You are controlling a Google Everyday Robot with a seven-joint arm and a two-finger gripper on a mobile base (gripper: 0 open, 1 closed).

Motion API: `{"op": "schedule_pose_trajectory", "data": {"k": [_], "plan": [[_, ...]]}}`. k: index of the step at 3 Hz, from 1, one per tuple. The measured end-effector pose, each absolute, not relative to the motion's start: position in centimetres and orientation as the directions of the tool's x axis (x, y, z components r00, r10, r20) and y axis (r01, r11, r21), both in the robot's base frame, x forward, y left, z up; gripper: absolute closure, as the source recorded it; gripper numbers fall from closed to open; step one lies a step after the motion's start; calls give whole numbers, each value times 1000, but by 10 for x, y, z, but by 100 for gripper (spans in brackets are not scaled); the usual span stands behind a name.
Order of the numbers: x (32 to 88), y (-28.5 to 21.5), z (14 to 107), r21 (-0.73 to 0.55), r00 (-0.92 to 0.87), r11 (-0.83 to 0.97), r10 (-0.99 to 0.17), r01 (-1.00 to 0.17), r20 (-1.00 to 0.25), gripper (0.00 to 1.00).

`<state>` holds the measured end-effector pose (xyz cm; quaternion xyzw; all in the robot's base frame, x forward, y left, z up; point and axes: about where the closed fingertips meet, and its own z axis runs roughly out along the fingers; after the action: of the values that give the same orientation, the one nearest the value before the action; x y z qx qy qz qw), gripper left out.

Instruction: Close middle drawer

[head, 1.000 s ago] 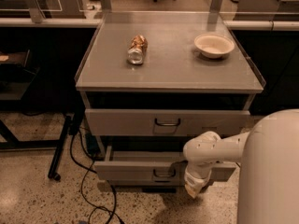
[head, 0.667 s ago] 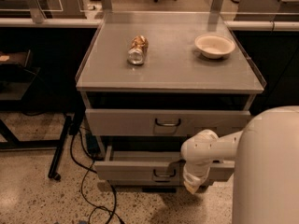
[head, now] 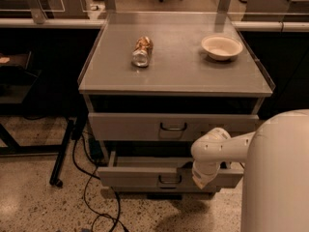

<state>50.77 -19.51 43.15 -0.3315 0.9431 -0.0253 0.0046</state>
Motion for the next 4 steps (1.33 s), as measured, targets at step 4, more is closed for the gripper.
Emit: {"op": "schedule_pose_trajectory", "data": {"k": [4], "plan": [[554,-193,420,-98,-804,804,-592,-586,-54,74]]}}
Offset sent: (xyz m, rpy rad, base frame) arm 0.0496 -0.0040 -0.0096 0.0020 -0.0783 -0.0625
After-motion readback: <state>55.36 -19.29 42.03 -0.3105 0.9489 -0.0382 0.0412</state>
